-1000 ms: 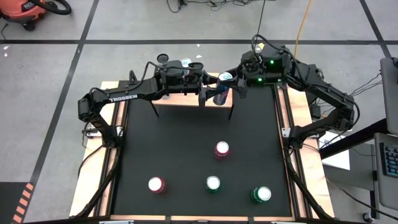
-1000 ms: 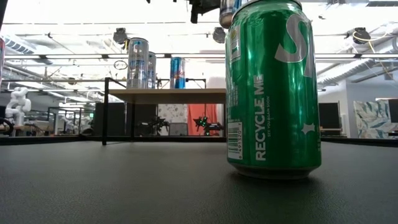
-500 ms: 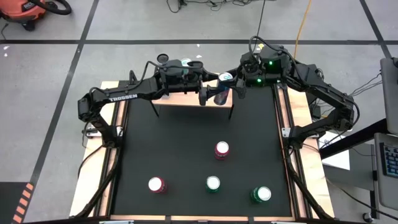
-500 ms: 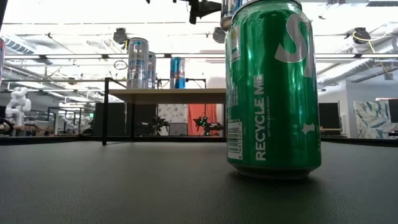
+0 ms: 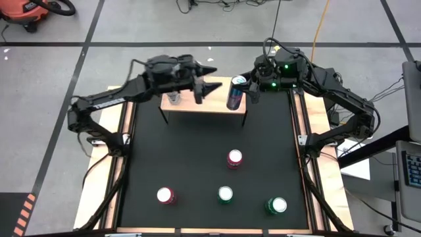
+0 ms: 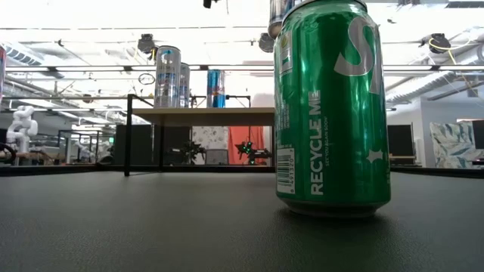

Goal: Place canned beverage on shelf
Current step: Put the blue soda can, aligned with the other blue soda can on the shelf

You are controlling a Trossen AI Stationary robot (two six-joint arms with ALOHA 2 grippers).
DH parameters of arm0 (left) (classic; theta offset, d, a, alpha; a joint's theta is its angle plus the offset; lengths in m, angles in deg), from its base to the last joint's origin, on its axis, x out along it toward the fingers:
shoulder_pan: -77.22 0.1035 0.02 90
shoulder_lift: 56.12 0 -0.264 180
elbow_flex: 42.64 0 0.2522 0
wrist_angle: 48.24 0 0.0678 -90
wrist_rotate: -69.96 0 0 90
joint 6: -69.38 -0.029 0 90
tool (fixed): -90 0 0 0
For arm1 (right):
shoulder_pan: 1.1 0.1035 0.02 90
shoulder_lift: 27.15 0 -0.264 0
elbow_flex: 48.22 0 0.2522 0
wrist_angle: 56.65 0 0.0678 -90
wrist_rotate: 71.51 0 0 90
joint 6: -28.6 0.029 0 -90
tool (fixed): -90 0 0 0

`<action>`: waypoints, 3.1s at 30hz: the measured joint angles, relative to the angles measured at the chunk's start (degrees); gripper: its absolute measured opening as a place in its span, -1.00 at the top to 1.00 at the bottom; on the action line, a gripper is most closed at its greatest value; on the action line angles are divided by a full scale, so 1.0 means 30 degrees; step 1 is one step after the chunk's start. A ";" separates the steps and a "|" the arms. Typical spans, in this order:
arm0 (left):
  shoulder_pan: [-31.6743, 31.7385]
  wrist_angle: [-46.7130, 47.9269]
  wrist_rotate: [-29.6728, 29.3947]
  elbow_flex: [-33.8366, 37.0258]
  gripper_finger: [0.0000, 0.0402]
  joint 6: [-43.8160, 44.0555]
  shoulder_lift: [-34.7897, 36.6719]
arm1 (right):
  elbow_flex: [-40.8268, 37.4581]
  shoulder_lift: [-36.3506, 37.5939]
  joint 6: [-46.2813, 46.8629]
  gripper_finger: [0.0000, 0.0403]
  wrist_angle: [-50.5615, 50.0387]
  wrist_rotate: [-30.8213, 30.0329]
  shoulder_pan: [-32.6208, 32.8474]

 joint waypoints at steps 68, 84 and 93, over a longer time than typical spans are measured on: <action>-0.1374 0.9183 -0.6378 -0.0015 -0.78 -0.1519 0.7650 | -0.0007 -0.8316 -0.1312 -0.10 1.0084 -0.6292 0.2863; -0.1374 0.9438 -0.6378 -0.0015 -0.78 -0.1399 0.7628 | -0.0007 -0.8328 -0.3788 -0.10 0.9995 -0.7528 0.2740; -0.1374 0.9475 -0.6376 -0.0015 -0.78 -0.1391 0.7628 | 0.0007 -0.9318 -0.3524 -0.10 1.1045 -0.7449 0.2586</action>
